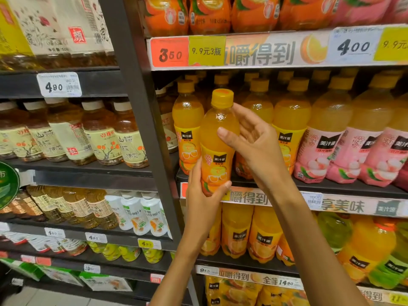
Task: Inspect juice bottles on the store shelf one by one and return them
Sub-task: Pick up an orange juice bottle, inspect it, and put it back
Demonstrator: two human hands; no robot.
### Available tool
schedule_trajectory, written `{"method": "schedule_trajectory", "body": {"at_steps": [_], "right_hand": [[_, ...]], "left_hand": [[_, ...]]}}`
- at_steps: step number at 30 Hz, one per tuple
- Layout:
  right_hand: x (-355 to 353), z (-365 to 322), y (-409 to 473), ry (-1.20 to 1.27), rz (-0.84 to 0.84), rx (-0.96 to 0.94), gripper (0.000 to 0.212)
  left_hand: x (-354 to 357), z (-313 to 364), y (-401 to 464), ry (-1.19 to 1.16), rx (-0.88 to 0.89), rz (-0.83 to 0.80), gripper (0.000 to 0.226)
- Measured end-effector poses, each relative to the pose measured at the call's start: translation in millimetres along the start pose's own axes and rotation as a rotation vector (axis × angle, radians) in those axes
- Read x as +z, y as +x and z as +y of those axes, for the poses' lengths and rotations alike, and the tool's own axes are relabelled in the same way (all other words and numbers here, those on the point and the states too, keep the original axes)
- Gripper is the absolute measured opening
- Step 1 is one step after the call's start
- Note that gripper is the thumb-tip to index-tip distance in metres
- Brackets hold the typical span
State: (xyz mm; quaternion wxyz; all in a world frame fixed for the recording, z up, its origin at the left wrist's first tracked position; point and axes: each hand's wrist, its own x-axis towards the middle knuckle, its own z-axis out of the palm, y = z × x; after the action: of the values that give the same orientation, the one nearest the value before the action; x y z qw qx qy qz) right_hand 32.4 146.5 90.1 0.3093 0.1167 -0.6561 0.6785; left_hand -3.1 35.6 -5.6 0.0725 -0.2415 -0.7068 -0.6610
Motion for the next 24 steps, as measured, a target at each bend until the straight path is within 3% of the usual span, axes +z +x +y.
{"method": "schedule_trajectory", "body": {"at_steps": [7,13,20,24], "right_hand": [[6,10,7,-0.147,0.111,-0.07,0.041],[8,17,11,-0.733,0.241,-0.364,0.052],[2,21,9,-0.961,0.225,-0.4,0.063],[-2,22,9,-1.148,0.257,-0.45,0.059]], "left_hand": [[6,-3,6,0.102,0.002,0.116,0.08],[15,1,4,0.077,0.043,0.216,0.062],[21,-2,10,0.303,0.064,0.258,0.065],[26,-6,12,0.33,0.074,0.305,0.061]]}}
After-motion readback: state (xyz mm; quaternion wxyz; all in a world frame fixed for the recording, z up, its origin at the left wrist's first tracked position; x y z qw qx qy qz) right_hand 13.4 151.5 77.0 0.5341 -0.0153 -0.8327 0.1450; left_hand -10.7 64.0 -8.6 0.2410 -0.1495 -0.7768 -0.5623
